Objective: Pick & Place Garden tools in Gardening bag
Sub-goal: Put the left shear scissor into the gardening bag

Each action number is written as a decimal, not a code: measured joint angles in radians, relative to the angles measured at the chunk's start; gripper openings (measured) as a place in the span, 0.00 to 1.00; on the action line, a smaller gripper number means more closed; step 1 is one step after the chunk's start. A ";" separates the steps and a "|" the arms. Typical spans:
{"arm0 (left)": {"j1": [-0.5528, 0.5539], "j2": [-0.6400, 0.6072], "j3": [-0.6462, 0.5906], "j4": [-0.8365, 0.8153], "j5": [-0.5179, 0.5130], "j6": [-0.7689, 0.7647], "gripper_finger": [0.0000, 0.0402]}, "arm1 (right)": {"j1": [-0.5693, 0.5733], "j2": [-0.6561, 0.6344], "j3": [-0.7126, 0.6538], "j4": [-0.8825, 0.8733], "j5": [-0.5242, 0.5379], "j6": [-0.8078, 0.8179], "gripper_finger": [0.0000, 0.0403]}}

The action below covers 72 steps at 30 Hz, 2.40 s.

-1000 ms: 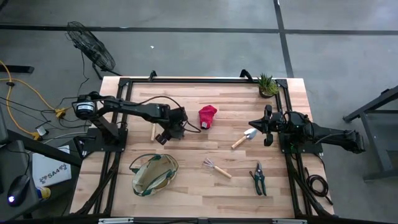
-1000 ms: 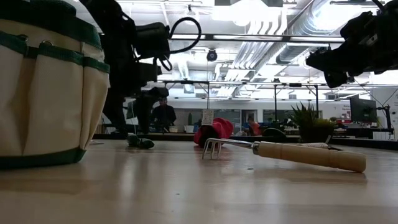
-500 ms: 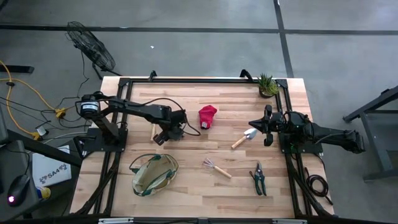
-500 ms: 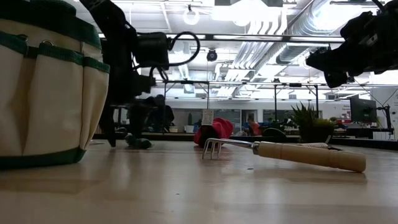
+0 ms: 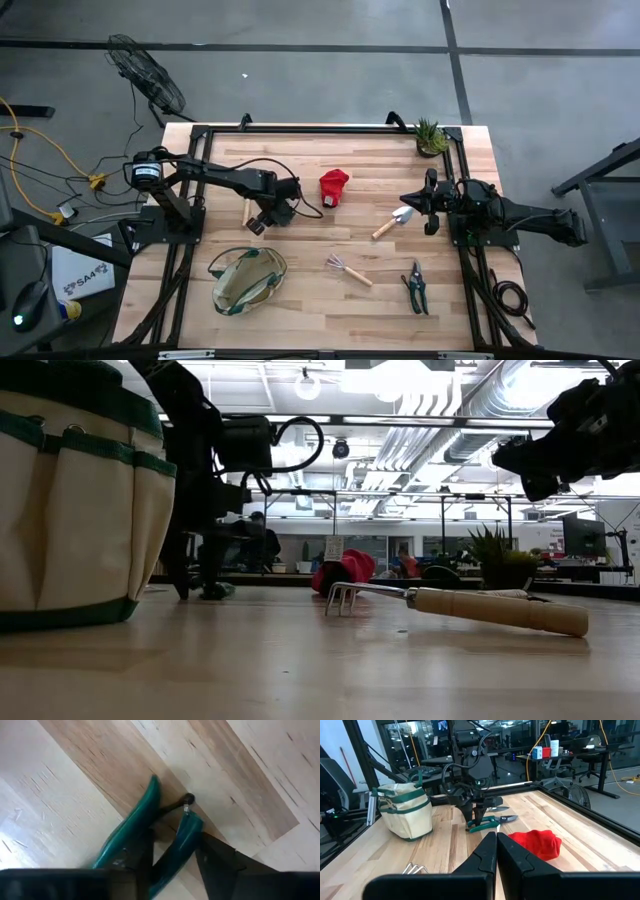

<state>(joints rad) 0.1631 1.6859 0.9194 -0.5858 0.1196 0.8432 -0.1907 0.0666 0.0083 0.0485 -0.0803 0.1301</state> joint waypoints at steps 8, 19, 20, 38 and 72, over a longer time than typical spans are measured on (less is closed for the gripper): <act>0.000 0.001 0.000 0.012 0.021 -0.081 0.11 | 0.000 0.000 0.000 0.000 0.000 0.000 0.01; 0.000 -0.038 0.037 -0.070 0.167 -0.178 0.11 | 0.001 0.000 0.000 0.000 0.000 0.000 0.01; 0.000 -0.044 0.053 -0.078 0.174 -0.178 0.11 | 0.001 0.000 0.000 0.001 0.001 0.000 0.01; 0.049 -0.095 0.470 -0.259 0.876 -0.311 0.11 | 0.001 0.002 0.000 0.000 0.000 0.000 0.01; 0.084 -0.096 0.347 0.008 1.450 -0.170 0.11 | 0.001 0.002 0.000 0.000 0.000 0.000 0.01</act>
<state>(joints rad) 0.2470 1.5902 1.2666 -0.5776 1.5692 0.6735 -0.1898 0.0685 0.0083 0.0485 -0.0803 0.1303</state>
